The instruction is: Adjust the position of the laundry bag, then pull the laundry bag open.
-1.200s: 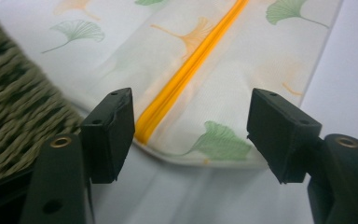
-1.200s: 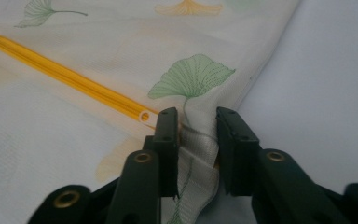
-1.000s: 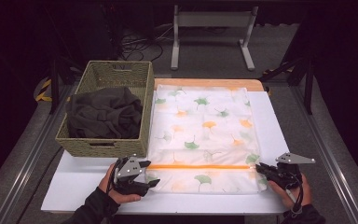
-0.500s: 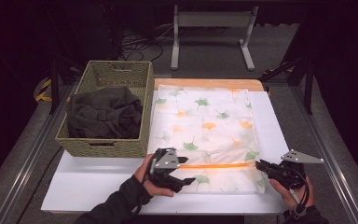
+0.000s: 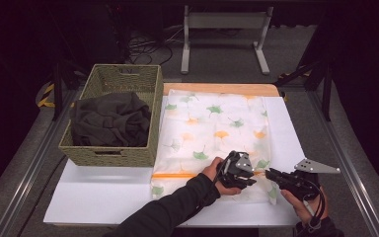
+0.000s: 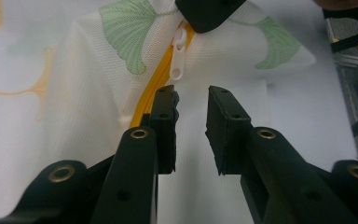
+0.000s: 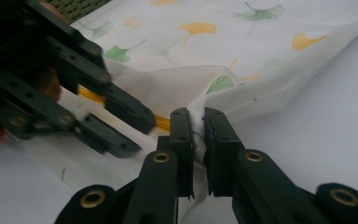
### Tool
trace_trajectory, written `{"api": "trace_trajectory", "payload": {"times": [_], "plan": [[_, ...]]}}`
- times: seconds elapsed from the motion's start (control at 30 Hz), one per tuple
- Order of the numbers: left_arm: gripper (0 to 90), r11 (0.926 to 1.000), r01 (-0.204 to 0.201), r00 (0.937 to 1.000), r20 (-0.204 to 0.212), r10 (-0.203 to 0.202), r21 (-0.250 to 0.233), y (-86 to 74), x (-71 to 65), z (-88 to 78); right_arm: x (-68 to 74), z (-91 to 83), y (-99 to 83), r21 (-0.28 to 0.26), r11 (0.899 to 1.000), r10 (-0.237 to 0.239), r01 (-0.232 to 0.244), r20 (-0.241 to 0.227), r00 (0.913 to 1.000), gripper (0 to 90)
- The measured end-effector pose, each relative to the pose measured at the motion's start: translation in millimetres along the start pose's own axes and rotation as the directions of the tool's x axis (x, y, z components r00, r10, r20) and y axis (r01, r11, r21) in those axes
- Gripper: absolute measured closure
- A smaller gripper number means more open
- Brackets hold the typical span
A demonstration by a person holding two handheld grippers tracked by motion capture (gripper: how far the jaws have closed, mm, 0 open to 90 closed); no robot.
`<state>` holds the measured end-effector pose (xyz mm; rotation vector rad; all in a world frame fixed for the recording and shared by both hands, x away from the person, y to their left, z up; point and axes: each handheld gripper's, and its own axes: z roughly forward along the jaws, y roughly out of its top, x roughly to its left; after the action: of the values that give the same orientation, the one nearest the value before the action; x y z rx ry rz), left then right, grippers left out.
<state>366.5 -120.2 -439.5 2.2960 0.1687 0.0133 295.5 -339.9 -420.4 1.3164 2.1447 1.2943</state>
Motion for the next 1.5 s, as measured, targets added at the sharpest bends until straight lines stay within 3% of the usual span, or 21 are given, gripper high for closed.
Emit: {"api": "trace_trajectory", "payload": {"times": [0.23,0.6,0.63,0.87,0.97,1.1,1.2,1.5], "plan": [[69.9,0.9975,0.069,0.9974,0.023,-0.068,-0.014,1.1,10.7,10.9,2.8,1.1,1.6,-0.005,1.0,0.003,-0.003,-0.017,0.9999,83.1],[84.5,0.9962,0.067,0.997,0.044,-0.064,-0.055,1.8,7.4,6.1,4.7,2.6,2.1,-0.015,1.0,-0.004,0.004,-0.021,0.9998,82.9],[88.9,0.9954,0.067,0.9969,0.046,-0.064,-0.068,1.3,7.3,4.3,4.8,2.6,2.3,-0.019,1.0,-0.006,0.006,-0.02,0.9998,82.9],[88.2,0.9892,0.101,0.9929,0.075,-0.093,-0.106,-2.8,7.6,0.2,6.8,1.6,2.5,-0.025,1.0,-0.005,0.005,-0.02,0.9998,82.8],[81.7,0.9908,0.084,0.9945,0.07,-0.077,-0.105,-2.1,5.6,1.4,8.3,3.1,1.2,-0.021,1.0,-0.012,0.011,-0.03,0.9995,82.7],[83.4,0.9868,0.106,0.9926,0.071,-0.098,-0.122,-3.2,5.3,2.9,10.0,1.7,0.5,-0.025,1.0,-0.013,0.012,-0.032,0.9994,82.8],[85.7,0.9828,0.123,0.9921,0.042,-0.118,-0.138,-2.5,4.9,2.0,11.8,2.6,0.5,-0.024,1.0,-0.015,0.014,-0.038,0.9992,82.8],[89.5,0.966,0.161,0.9867,0.057,-0.153,-0.202,-5.2,8.4,-2.4,12.9,1.2,-0.1,-0.031,0.999,-0.033,0.032,-0.033,0.9989,82.9]]}}
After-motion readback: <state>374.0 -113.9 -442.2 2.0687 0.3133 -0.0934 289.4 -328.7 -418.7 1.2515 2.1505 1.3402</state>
